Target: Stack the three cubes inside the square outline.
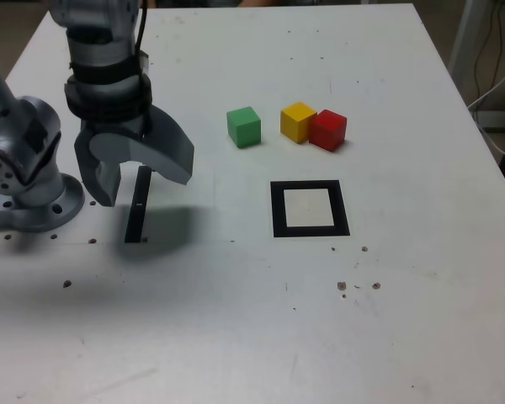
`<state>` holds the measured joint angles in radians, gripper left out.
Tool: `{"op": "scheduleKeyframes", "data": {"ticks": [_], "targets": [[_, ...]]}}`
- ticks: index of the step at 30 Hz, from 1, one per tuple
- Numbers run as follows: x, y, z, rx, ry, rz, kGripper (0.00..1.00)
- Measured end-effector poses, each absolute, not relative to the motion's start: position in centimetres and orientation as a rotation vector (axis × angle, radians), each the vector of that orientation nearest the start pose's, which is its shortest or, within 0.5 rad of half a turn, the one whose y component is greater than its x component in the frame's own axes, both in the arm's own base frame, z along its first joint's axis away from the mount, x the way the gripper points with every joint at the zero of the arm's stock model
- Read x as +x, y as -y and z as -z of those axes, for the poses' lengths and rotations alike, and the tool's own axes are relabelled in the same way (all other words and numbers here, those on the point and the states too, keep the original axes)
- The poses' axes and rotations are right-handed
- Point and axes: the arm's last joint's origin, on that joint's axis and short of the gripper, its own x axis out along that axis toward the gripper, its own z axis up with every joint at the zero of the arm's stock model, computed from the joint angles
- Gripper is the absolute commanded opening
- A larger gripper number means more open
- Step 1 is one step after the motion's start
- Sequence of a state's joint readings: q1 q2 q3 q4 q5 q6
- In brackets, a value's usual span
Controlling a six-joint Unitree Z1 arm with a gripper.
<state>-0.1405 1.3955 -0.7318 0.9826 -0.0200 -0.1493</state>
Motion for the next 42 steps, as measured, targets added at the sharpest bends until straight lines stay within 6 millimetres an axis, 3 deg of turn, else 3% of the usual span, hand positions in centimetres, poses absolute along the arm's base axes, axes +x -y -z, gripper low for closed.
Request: {"op": "scheduleKeyframes", "data": {"ticks": [11,21,31,42], "targets": [[13.6,2.1,-24.1,-0.023,-1.637,0.008,1.00],[15.1,2.4,-25.7,-0.102,-1.561,-0.026,1.00],[22.1,3.0,-29.2,-0.179,-1.545,-0.058,1.00],[30.4,1.0,-31.7,-0.331,-1.475,-0.109,0.99]]}}
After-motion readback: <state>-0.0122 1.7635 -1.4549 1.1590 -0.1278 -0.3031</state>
